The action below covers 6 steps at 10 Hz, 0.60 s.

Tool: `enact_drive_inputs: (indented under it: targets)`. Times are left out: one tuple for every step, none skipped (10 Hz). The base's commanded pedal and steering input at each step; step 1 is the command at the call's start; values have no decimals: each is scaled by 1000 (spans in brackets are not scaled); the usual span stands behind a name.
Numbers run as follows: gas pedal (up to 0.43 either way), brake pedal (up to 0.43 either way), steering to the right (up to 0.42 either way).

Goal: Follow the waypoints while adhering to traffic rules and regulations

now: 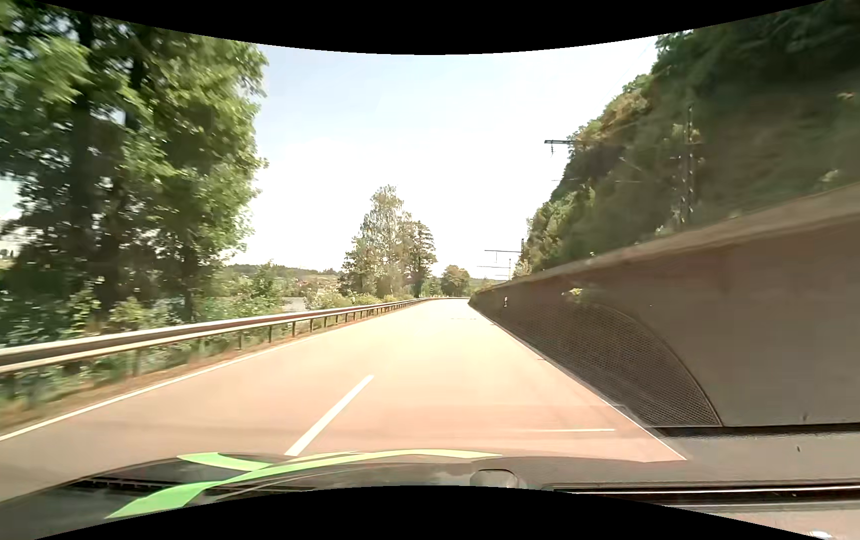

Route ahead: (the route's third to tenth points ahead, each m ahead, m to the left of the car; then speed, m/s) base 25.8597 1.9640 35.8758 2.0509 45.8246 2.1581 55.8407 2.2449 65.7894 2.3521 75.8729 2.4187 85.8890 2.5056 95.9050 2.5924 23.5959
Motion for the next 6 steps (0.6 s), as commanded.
enact_drive_inputs:
  targets:
    - [260, 0, 0]
    - [260, 0, 0]
    - [260, 0, 0]
    - [260, 0, 0]
    - [228, 0, 0]
    - [220, 0, -1]
